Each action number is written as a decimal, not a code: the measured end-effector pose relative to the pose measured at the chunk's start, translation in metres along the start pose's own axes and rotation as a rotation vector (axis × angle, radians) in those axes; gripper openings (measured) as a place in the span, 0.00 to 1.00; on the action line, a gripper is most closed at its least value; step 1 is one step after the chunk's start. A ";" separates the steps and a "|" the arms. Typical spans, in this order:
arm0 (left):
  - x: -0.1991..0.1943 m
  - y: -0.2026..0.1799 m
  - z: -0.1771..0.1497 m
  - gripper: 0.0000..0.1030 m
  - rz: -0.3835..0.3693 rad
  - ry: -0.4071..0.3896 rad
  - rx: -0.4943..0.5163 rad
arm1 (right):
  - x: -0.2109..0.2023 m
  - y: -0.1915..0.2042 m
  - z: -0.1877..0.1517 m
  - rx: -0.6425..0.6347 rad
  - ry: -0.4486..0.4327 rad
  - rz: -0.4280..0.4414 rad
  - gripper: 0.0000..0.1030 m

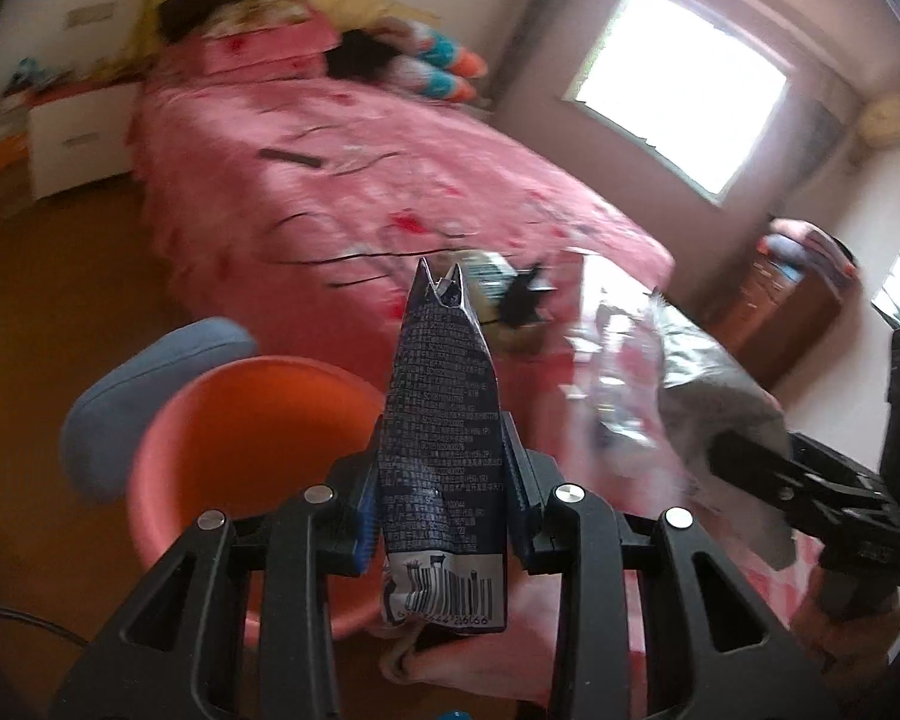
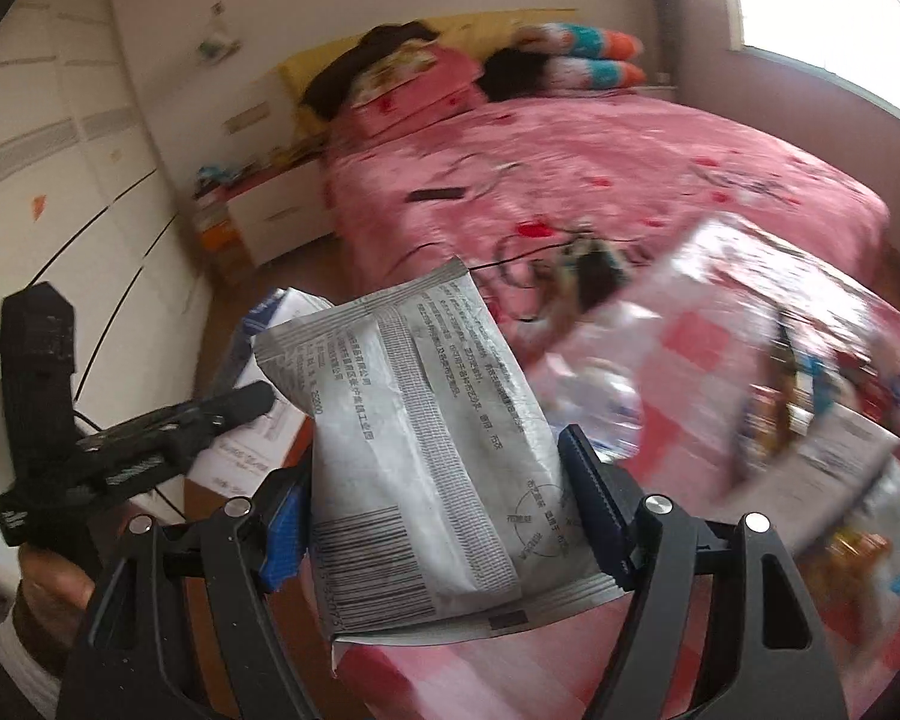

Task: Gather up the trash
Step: 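Open the left tool over the orange bucket to drop the bag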

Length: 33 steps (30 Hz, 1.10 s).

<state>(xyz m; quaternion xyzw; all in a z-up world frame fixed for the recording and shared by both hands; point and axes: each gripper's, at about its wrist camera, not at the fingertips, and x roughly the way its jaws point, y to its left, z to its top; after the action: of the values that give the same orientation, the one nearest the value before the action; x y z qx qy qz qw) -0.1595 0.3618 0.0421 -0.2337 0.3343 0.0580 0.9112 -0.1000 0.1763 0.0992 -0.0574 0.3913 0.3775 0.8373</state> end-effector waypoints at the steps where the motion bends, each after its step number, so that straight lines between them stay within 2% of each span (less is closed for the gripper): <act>1: 0.003 0.008 -0.001 0.34 0.013 0.007 -0.010 | 0.008 0.005 0.004 -0.003 0.011 0.015 0.72; 6: 0.022 0.041 -0.006 0.35 0.114 0.034 -0.048 | 0.052 0.029 0.015 -0.020 0.064 0.090 0.77; 8: 0.028 0.053 -0.008 0.50 0.162 0.051 -0.064 | 0.065 0.032 0.014 -0.003 0.085 0.105 0.83; 9: 0.031 0.060 -0.010 0.51 0.194 0.058 -0.074 | 0.070 0.031 0.013 0.015 0.094 0.127 0.84; 11: 0.032 0.071 -0.013 0.65 0.231 0.063 -0.072 | 0.071 0.027 0.010 0.044 0.086 0.120 0.87; 14: 0.027 0.081 -0.017 0.69 0.266 0.053 -0.070 | 0.060 0.016 0.005 0.066 0.053 0.088 0.87; 18: 0.020 0.085 -0.019 0.72 0.263 0.045 -0.079 | 0.040 0.001 -0.003 0.078 0.005 0.016 0.87; 21: 0.019 0.078 -0.019 0.74 0.256 0.045 -0.044 | 0.023 -0.007 -0.013 0.081 -0.028 -0.033 0.87; 26: 0.016 0.049 -0.021 0.74 0.222 0.043 0.038 | 0.003 -0.016 -0.036 0.077 -0.070 -0.070 0.87; 30: 0.012 0.020 -0.023 0.74 0.166 0.039 0.089 | -0.007 -0.021 -0.052 0.037 -0.084 -0.094 0.87; 33: 0.009 -0.004 -0.024 0.74 0.137 0.037 0.134 | -0.014 -0.029 -0.063 0.056 -0.097 -0.087 0.87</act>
<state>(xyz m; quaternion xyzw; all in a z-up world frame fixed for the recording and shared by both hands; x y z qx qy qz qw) -0.1650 0.3464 0.0222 -0.1502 0.3694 0.0933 0.9123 -0.1246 0.1224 0.0600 -0.0325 0.3579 0.3319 0.8722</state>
